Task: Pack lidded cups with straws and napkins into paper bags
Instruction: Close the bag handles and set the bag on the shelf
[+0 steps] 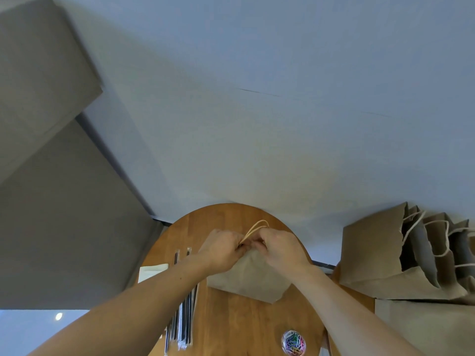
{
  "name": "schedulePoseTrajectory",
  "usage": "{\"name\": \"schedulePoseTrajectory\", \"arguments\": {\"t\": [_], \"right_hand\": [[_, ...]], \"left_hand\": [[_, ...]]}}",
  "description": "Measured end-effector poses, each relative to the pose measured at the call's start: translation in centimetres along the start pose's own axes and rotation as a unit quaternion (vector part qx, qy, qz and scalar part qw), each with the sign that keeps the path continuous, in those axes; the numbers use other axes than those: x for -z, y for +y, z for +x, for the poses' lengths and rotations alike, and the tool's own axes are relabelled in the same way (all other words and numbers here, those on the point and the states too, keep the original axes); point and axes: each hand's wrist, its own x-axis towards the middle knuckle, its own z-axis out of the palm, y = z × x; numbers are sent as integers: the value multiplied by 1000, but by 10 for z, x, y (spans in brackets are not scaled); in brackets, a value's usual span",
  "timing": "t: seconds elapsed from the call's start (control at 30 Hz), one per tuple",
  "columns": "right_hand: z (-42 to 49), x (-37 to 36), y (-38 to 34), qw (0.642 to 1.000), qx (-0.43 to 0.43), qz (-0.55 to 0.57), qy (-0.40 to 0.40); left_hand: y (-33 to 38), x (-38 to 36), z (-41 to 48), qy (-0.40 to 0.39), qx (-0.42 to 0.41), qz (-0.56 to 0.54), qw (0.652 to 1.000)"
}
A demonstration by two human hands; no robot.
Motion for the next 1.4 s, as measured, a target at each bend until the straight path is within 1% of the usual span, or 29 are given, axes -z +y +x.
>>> {"name": "schedulePoseTrajectory", "arguments": {"t": [0.1, 0.23, 0.4, 0.5, 0.57, 0.73, 0.83, 0.97, 1.13, 1.23, 1.3, 1.4], "right_hand": [[-2, -2, 0, 995, -48, 89, 21], [-8, -5, 2, 985, -73, 151, 25], [-10, -10, 2, 979, -90, 177, 46], [-11, -14, 1, 982, -91, 163, 41], [-11, -15, 1, 987, -84, 131, 42], [-12, -16, -2, 997, -41, 31, 56], [-12, -16, -3, 998, -15, -7, 64], [-12, -14, -5, 997, -13, -19, 75], [-14, -16, -7, 995, -58, 10, 77], [-16, -16, -7, 995, -68, 12, 72], [-16, -17, -6, 996, -65, -1, 65], [-14, -18, -4, 997, -45, -51, 43]], "left_hand": [[2, 0, 0, 0, 9, -12, 1000], [4, 2, -1, 1, 4, -15, 1000], [4, 2, -3, 4, 5, -26, 1000], [4, 2, -4, -3, 10, -21, 1000], [5, 2, -5, -6, 15, -20, 1000], [6, 2, -6, 0, 18, -18, 1000], [6, 3, -6, -2, 21, -7, 1000], [5, 3, -5, -1, 18, 0, 1000], [7, 0, -6, -1, 19, -2, 1000], [8, 1, -6, -9, 23, -9, 1000], [8, 2, -6, -13, 25, -14, 999], [8, 3, -7, -9, 22, -13, 1000]]}}
